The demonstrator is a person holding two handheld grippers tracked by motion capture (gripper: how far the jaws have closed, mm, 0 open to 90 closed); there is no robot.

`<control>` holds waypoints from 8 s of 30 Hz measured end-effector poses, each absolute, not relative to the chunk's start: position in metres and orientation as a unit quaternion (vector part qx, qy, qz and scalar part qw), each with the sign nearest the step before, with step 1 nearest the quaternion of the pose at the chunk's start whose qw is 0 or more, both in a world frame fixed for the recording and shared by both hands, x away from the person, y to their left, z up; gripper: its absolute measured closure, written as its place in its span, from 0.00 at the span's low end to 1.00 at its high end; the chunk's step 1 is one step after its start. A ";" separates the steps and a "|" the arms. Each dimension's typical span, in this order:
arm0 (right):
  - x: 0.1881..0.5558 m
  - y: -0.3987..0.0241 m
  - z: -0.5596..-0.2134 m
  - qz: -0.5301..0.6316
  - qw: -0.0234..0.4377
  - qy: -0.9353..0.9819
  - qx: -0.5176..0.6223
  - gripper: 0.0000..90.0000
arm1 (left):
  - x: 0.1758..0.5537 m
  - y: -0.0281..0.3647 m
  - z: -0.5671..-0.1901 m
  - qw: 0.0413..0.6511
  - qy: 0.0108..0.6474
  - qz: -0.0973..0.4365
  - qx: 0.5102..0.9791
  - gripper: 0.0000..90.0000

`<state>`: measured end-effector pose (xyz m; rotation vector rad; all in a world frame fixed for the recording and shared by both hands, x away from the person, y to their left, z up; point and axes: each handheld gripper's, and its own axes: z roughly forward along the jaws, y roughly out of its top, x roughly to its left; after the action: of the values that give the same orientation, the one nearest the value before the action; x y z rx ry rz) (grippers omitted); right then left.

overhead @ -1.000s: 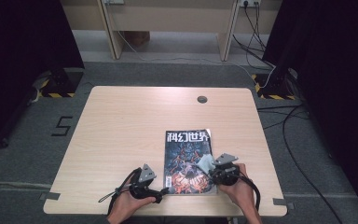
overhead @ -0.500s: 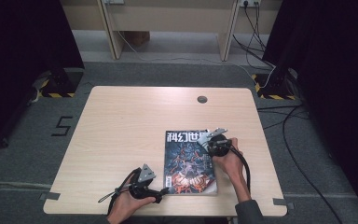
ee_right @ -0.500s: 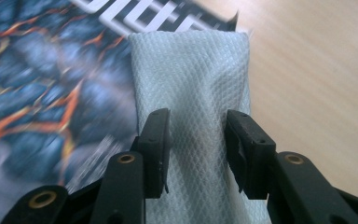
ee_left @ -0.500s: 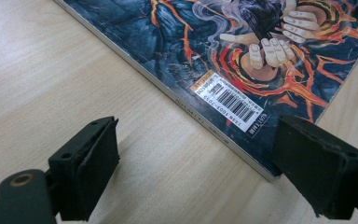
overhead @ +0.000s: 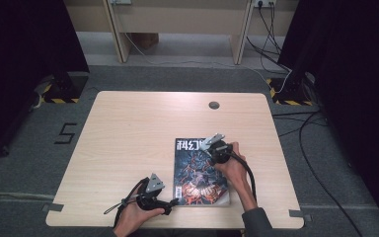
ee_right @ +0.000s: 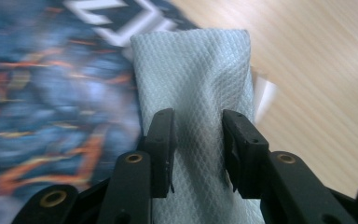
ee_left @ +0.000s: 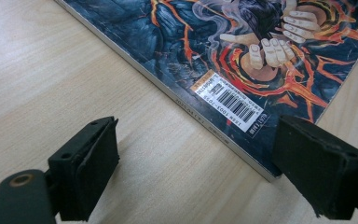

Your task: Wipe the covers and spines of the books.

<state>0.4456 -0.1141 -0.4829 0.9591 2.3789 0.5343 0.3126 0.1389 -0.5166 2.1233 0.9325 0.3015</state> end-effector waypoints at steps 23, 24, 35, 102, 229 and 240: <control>0.474 -0.118 -0.486 0.216 0.257 0.852 0.401 0.73 | 0.313 0.139 -0.517 0.392 0.368 0.118 0.835 0.15; 0.473 -0.114 -0.486 0.219 0.255 0.855 0.395 0.73 | 0.313 0.139 -0.517 0.392 0.368 0.117 0.835 0.15; 0.483 -0.097 -0.485 0.226 0.238 0.849 0.414 0.70 | 0.313 0.140 -0.517 0.394 0.369 0.115 0.834 0.15; 0.367 -0.063 -0.483 0.266 0.128 0.912 0.285 0.69 | 0.311 0.170 -0.498 0.420 0.373 0.090 0.822 0.20; 0.454 -0.100 -0.484 0.240 0.215 0.878 0.354 0.68 | 0.318 0.141 -0.520 0.408 0.364 0.111 0.830 0.15; 0.491 -0.148 -0.488 0.245 0.243 0.813 0.468 0.69 | 0.318 0.142 -0.521 0.410 0.365 0.112 0.829 0.15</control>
<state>0.4907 -0.1483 -0.4875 1.2797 2.2229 0.6696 0.3180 0.1415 -0.5210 2.0863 0.9179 0.2816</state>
